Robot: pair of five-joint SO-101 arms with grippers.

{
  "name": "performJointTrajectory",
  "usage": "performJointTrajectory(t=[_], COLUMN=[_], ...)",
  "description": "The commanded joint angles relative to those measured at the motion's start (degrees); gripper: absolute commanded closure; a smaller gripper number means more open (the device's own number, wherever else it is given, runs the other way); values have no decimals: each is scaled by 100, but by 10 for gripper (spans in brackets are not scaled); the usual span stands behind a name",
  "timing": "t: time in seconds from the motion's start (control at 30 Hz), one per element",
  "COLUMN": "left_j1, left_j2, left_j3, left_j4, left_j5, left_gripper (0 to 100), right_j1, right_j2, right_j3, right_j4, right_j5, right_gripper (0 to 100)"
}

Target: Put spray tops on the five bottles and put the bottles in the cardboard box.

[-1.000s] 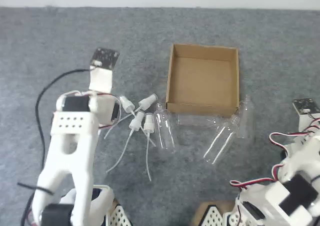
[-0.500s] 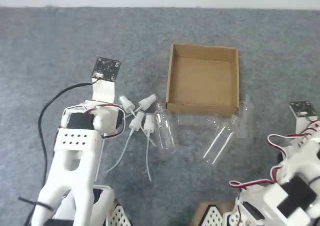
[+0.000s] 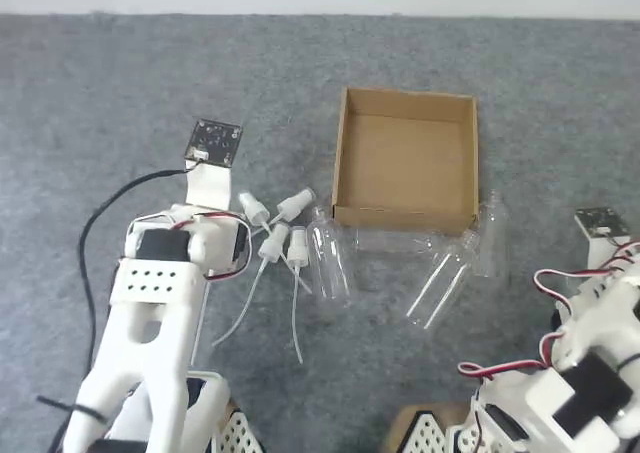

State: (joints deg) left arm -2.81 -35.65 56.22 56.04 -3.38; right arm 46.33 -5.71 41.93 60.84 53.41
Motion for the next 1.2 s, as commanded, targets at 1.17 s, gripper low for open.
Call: performJointTrajectory(t=[1.17], left_j1=[18], left_j2=[-229], left_j3=[-13], left_j4=[-229], left_j5=[79], left_gripper=[988], right_j1=[-637], right_j2=[884], right_j3=[-2215], right_j4=[1015], right_j5=[-229], right_gripper=[998])
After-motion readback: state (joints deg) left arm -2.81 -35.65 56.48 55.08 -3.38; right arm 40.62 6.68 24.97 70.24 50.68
